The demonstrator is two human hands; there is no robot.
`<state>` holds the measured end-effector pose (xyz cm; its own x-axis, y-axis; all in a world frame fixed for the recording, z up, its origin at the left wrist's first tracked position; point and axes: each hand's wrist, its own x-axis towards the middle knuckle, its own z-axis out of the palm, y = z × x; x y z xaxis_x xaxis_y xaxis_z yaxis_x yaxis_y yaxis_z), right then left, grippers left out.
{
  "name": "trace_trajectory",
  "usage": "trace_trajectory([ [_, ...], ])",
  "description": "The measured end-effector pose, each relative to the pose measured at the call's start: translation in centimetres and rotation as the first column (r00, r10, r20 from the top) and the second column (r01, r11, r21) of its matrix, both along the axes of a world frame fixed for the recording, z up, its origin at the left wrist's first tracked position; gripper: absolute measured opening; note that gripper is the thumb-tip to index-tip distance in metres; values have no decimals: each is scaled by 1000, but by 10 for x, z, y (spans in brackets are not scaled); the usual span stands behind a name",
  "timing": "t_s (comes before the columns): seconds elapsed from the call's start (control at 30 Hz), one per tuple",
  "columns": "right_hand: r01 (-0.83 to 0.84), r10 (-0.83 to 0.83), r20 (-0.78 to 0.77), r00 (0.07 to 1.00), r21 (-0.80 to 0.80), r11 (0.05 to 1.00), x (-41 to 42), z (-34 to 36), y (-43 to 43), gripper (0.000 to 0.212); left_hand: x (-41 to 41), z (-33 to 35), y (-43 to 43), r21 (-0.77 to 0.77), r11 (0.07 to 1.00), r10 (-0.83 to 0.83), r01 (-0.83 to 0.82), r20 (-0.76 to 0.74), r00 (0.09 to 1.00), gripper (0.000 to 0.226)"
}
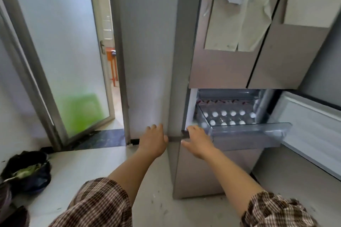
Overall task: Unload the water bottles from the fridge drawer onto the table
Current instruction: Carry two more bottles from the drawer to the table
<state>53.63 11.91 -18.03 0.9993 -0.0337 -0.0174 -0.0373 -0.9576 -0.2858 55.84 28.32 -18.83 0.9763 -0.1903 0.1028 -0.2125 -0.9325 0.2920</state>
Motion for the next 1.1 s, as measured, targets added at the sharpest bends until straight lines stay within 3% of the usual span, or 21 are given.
trace_trajectory([
  [0.3, 166, -167, -43, 985, -33, 986, 109, 2, -133, 47, 126, -17, -147, -51, 969, -244, 241, -47, 969, 43],
  [0.6, 196, -193, -150, 970, 7, 981, 181, -46, -218, 53, 204, -55, -231, 50, 932, -354, 358, -75, 932, 49],
  [0.77, 108, -97, -170, 981, 60, 992, 224, -68, -253, 61, 233, -68, -262, 170, 930, -312, 327, -108, 944, 56],
  [0.93, -12, 43, -236, 971, 131, 991, 266, -93, -282, 68, 261, -82, -287, 334, 918, -165, 215, -174, 971, 62],
  [1.1, -91, 142, -202, 969, 244, 966, 294, -111, -296, 62, 280, -89, -307, 440, 878, -126, 187, -165, 978, 61],
])
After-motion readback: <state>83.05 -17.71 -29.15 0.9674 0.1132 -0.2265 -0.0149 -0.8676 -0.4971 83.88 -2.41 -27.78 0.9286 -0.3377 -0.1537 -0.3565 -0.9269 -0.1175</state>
